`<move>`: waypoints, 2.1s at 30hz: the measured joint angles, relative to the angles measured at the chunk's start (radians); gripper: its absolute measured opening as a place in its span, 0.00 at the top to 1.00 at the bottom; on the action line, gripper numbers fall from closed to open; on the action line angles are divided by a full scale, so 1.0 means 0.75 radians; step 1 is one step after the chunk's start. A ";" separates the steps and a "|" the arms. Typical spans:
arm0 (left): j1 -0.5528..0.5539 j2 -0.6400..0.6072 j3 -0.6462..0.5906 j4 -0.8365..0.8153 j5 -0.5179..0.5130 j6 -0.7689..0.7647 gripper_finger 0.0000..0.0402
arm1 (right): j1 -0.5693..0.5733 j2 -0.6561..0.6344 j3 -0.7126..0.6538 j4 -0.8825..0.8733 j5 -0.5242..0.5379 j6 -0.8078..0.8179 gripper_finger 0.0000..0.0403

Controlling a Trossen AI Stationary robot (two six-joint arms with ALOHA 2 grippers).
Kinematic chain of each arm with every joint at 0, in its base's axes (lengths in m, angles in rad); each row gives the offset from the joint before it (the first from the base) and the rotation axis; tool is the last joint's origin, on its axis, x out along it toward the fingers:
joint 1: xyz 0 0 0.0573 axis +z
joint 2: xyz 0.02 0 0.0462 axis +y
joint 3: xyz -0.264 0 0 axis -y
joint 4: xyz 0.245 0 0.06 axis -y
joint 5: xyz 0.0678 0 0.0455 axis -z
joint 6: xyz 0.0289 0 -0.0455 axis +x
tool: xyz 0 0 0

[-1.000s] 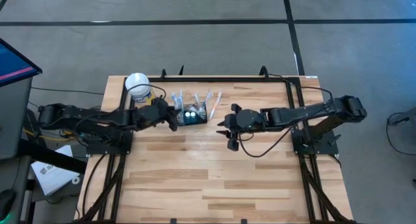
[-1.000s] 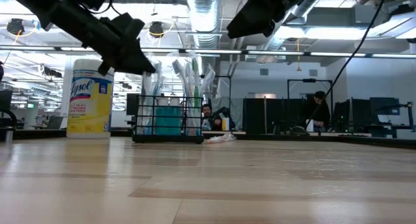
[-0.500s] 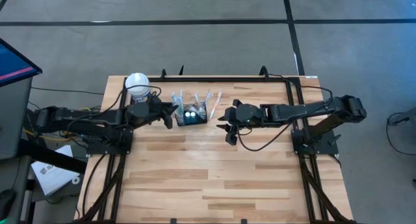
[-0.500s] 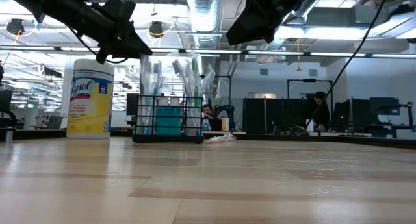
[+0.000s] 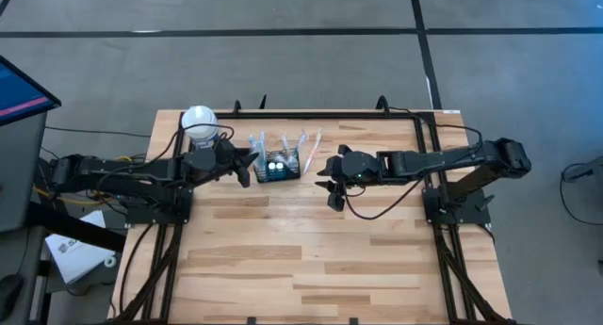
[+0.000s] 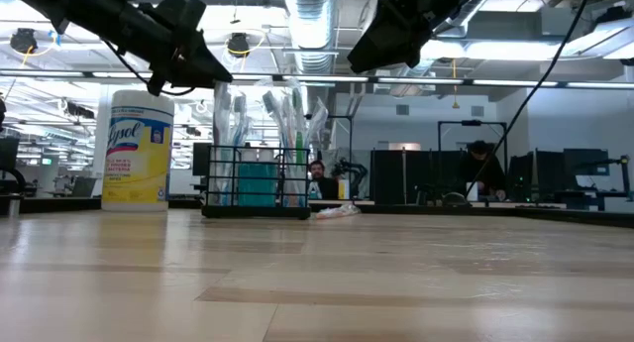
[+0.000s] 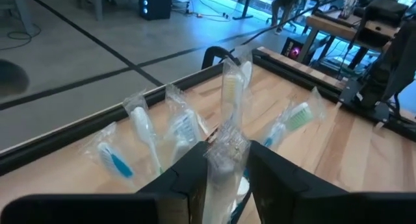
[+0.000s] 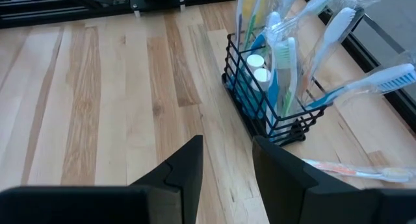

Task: Pick & Place toothbrushing station
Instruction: Put the purple toothbrush into the mesh organizer, then put the orange toothbrush into the mesh organizer

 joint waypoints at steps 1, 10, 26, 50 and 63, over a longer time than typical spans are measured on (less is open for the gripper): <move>0.000 0.001 0.000 -0.002 0.000 0.000 0.74 | 0.000 0.000 0.000 0.000 -0.001 0.000 0.69; 0.000 0.015 0.000 -0.009 -0.003 0.015 0.53 | 0.003 0.000 0.000 0.001 -0.001 0.000 0.69; -0.019 -0.114 0.000 0.024 -0.024 0.062 0.38 | -0.023 0.000 0.000 -0.025 -0.002 0.049 0.69; -0.332 -0.129 -0.001 0.062 -0.111 0.244 0.55 | -0.362 0.000 0.000 -0.029 -0.244 0.209 0.70; -0.332 -0.128 -0.001 0.064 -0.112 0.249 0.57 | -0.572 0.082 -0.002 -0.025 -0.427 0.293 0.70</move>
